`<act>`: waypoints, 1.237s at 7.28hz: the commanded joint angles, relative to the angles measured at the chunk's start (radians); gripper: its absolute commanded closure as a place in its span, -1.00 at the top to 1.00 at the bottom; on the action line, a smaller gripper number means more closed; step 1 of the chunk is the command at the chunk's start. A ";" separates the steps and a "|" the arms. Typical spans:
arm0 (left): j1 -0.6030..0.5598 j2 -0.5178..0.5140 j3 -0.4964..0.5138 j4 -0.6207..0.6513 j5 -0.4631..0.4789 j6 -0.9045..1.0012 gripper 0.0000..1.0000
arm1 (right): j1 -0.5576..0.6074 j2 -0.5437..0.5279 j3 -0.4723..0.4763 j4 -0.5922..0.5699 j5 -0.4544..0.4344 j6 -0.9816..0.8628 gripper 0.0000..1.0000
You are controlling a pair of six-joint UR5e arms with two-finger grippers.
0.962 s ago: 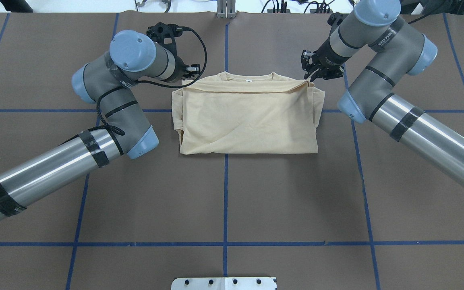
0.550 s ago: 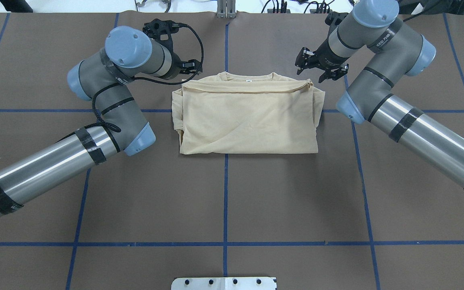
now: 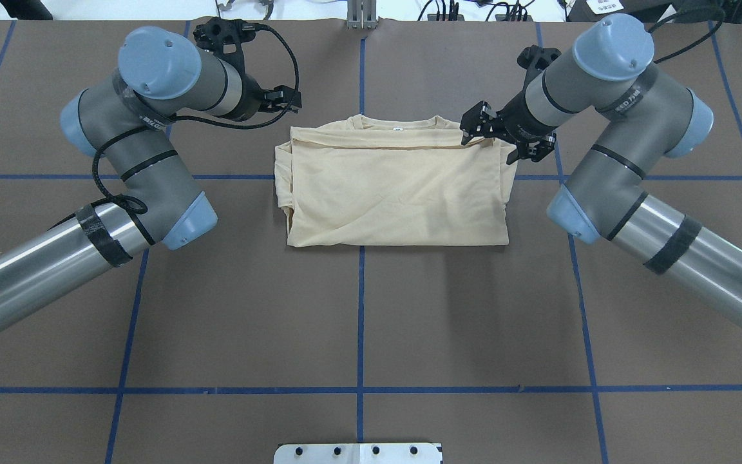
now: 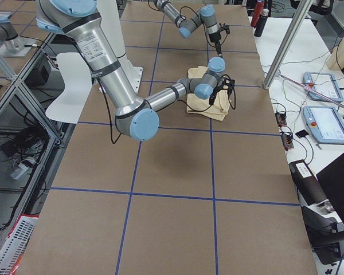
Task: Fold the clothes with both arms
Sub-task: 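Move the right gripper to the folded shirt's side edge and grasp it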
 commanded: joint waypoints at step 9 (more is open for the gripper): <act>0.003 0.008 -0.018 0.009 0.000 -0.005 0.99 | -0.157 -0.152 0.089 -0.014 -0.091 0.095 0.96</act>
